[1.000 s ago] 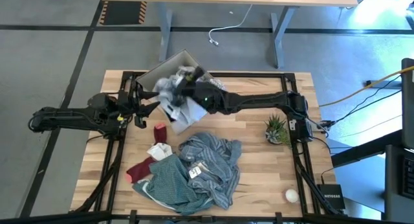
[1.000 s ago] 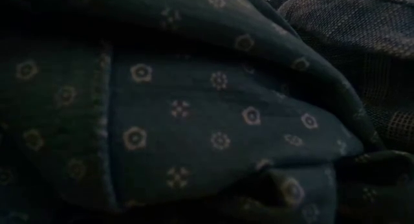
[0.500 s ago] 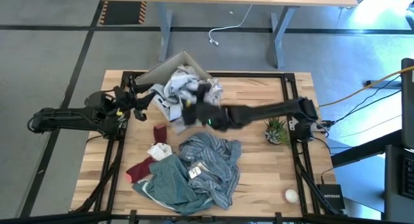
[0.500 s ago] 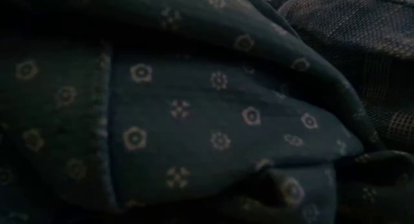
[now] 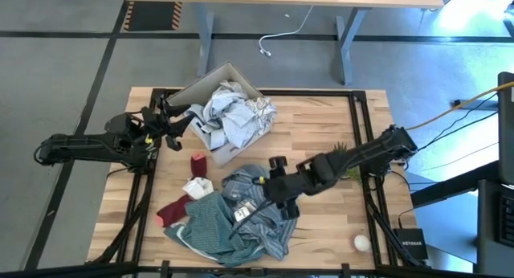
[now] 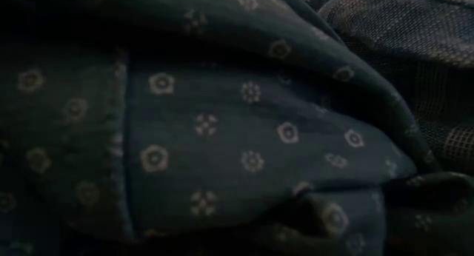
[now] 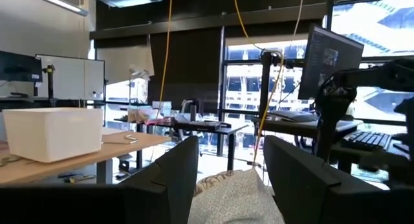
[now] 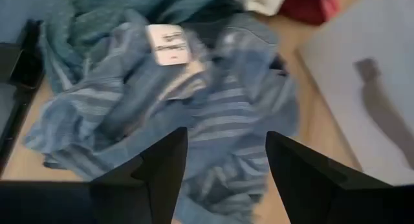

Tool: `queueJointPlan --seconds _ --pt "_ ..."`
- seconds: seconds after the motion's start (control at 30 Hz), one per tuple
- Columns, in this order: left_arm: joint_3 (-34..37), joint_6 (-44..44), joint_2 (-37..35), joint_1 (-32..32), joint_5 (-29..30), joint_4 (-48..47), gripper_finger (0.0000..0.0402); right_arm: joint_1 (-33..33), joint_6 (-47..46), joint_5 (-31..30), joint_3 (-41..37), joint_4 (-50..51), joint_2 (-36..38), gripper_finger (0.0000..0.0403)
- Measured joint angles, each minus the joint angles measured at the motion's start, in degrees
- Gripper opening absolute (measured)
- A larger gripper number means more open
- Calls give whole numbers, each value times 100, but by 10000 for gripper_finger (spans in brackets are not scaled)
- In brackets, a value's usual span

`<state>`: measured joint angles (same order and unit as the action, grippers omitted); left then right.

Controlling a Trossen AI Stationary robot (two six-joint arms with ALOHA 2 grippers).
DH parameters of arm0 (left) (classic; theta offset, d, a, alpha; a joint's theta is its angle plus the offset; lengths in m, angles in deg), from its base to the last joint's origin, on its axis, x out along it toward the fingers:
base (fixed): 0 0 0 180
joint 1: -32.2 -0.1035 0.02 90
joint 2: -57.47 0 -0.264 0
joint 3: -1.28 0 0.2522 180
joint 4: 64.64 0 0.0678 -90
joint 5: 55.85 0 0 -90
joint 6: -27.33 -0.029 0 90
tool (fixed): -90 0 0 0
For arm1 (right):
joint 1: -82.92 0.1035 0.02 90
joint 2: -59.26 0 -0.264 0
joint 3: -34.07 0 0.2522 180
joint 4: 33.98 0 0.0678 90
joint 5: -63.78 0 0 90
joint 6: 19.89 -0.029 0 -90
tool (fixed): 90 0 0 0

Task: Sort clothes
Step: Put the blue striped shirt into the laundry organizer

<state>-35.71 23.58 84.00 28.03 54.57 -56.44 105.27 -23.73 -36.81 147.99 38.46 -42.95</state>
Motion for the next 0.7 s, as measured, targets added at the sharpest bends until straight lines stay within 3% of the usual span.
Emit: queueJointPlan --seconds 0.17,0.37,0.53,0.7 --pt "0 -59 4 0 0 4 171 181 88 47 -747 -1246 -27 225" --pt "0 -76 4 0 0 0 171 75 50 585 -1924 -2857 -36 225" --pt "0 -60 4 0 0 -3 171 -2 -335 593 -2589 -3564 -38 225" --pt "0 22 11 0 1 -5 171 0 -626 199 -2599 -3677 -42 226"
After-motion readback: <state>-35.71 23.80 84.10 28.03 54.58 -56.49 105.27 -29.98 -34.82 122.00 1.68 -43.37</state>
